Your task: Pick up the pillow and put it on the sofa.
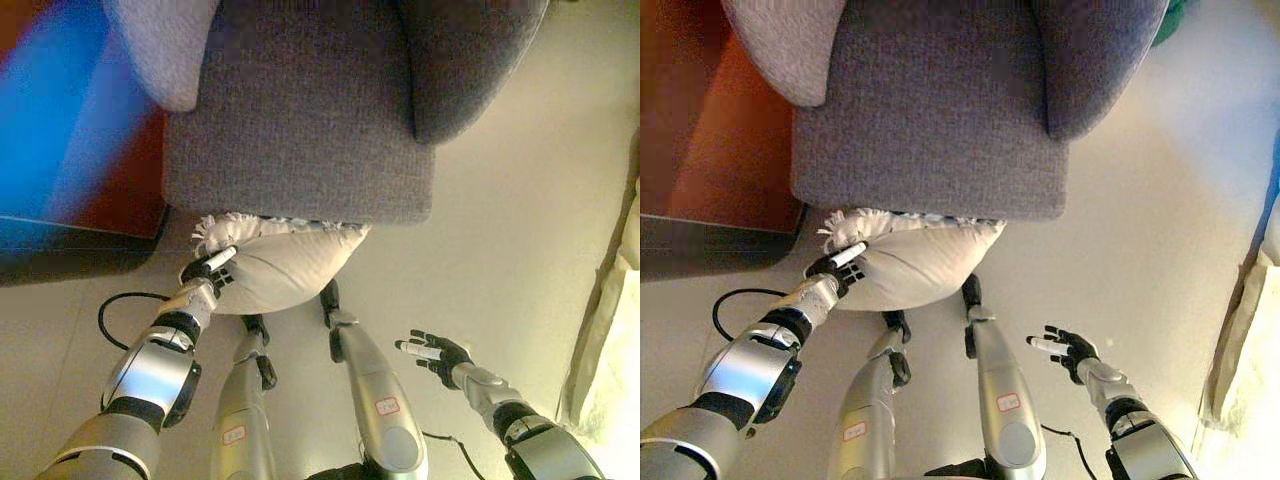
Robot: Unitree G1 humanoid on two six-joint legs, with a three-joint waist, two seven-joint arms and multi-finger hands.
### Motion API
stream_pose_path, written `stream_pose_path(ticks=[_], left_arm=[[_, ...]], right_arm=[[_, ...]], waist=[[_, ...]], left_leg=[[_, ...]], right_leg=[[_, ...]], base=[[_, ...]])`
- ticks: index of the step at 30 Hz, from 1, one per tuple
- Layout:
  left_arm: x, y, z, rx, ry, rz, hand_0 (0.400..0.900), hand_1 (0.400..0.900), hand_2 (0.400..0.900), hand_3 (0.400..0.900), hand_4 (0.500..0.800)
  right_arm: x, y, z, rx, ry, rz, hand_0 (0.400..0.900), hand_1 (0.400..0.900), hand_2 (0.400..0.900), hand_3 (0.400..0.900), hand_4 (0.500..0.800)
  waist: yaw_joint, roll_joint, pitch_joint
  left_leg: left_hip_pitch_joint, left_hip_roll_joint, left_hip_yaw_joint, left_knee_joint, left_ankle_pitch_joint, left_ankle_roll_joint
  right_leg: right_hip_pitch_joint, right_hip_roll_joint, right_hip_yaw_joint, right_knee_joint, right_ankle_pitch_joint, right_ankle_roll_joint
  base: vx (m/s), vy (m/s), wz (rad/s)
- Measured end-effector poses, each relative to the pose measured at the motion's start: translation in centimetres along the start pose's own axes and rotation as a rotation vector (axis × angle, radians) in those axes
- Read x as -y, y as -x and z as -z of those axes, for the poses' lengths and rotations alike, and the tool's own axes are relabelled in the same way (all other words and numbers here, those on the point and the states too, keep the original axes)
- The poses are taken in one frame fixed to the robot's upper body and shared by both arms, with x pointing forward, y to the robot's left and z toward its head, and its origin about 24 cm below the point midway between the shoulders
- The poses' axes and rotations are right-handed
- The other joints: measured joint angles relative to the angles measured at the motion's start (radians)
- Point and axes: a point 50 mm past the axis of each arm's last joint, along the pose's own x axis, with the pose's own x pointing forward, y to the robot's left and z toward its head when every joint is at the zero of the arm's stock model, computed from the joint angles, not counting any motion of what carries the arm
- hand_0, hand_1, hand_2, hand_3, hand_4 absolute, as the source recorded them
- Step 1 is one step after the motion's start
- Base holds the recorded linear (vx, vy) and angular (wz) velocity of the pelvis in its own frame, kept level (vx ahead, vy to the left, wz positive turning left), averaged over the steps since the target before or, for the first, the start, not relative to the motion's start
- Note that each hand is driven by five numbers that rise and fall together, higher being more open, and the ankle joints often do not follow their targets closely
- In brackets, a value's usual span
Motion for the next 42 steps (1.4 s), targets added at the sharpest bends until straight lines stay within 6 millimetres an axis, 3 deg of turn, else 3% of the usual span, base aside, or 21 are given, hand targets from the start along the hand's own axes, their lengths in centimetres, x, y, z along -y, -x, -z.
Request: stream_pose_path(ticks=[3, 8, 12, 16, 24, 28, 31, 36, 42], left_arm=[[0.1, 0.1, 1.7, -0.02, -0.09, 0.037, 0.4, 0.4, 0.4, 0.4, 0.5], [-0.5, 0.5, 6.5, -0.106, -0.171, 0.073, 0.4, 0.4, 0.4, 0.4, 0.5], [-1.3, 1.3, 10.3, -0.176, -0.22, 0.091, 0.4, 0.4, 0.4, 0.4, 0.5], [-3.1, 2.4, 14.1, -0.251, -0.302, 0.079, 0.4, 0.4, 0.4, 0.4, 0.5], [-4.5, 3.4, 16.3, -0.306, -0.437, 0.127, 0.4, 0.4, 0.4, 0.4, 0.5], [-4.4, 3.4, 15.5, -0.326, -0.592, 0.224, 0.4, 0.4, 0.4, 0.4, 0.5], [-4.9, 3.1, 13.7, -0.313, -0.694, 0.271, 0.4, 0.4, 0.4, 0.4, 0.5], [-4.9, 2.3, 8.6, -0.224, -0.815, 0.321, 0.4, 0.4, 0.4, 0.4, 0.5], [-3.0, 1.6, 0.8, -0.097, -1.024, 0.33, 0.4, 0.4, 0.4, 0.4, 0.5]], right_arm=[[0.1, 0.2, 1.2, -0.031, 0.019, 0.004, 0.9, 0.9, 0.9, 0.9, 0.8], [0.9, 1.1, 4.5, -0.1, -0.002, 0.032, 0.9, 0.9, 0.9, 0.9, 0.8], [1.3, 1.9, 7.0, -0.161, 0.001, 0.049, 0.9, 0.9, 0.9, 0.9, 0.8], [1.3, 2.8, 9.3, -0.219, -0.003, 0.058, 0.9, 0.9, 0.9, 0.9, 0.8], [1.6, 4.3, 12.7, -0.318, -0.05, 0.084, 0.9, 0.9, 0.9, 0.9, 0.8], [1.7, 4.7, 13.6, -0.347, -0.055, 0.09, 0.9, 0.9, 0.9, 0.9, 0.8], [1.8, 5.0, 14.0, -0.368, -0.066, 0.097, 0.9, 0.9, 0.9, 0.9, 0.8], [2.6, 5.8, 15.1, -0.405, -0.098, 0.132, 0.9, 0.9, 0.9, 0.9, 0.8], [3.3, 6.6, 16.2, -0.457, -0.116, 0.158, 0.9, 0.9, 0.9, 0.9, 0.8]], waist=[[0.01, 0.018, -0.008], [0.029, 0.085, -0.045], [0.034, 0.141, -0.11], [0.033, 0.163, -0.219], [0.033, 0.17, -0.331], [0.028, 0.178, -0.347], [0.026, 0.185, -0.359], [0.026, 0.203, -0.379], [0.025, 0.207, -0.385]], left_leg=[[0.075, 0.0, 0.001, -0.035, 0.002, 0.0], [0.223, -0.003, 0.005, -0.125, 0.005, -0.001], [0.324, -0.006, 0.0, -0.191, 0.01, 0.001], [0.423, -0.008, 0.001, -0.251, 0.007, -0.004], [0.502, -0.012, 0.001, -0.266, -0.015, -0.012], [0.53, -0.014, 0.009, -0.267, -0.021, -0.012], [0.549, -0.012, 0.018, -0.272, -0.023, -0.011], [0.567, -0.014, 0.02, -0.277, -0.026, -0.01], [0.591, -0.016, 0.015, -0.277, -0.026, -0.01]], right_leg=[[0.078, 0.001, -0.007, -0.037, -0.001, 0.005], [0.231, 0.008, -0.02, -0.131, 0.007, 0.012], [0.339, 0.014, -0.032, -0.205, 0.012, 0.015], [0.447, 0.026, -0.036, -0.286, 0.016, 0.021], [0.565, 0.03, -0.041, -0.379, 0.026, 0.028], [0.602, 0.03, -0.034, -0.407, 0.038, 0.032], [0.624, 0.027, -0.031, -0.426, 0.047, 0.034], [0.643, 0.026, -0.03, -0.425, 0.047, 0.035], [0.669, 0.024, -0.033, -0.425, 0.047, 0.036]], base=[[0.06, 0.037, -0.02], [0.12, 0.046, -0.02], [0.19, 0.024, -0.01], [0.18, 0.016, -0.05], [0.1, 0.015, -0.04], [0.05, 0.021, -0.05], [0.04, 0.01, -0.01], [0.06, -0.003, 0.08], [0.05, -0.033, 0.04]])
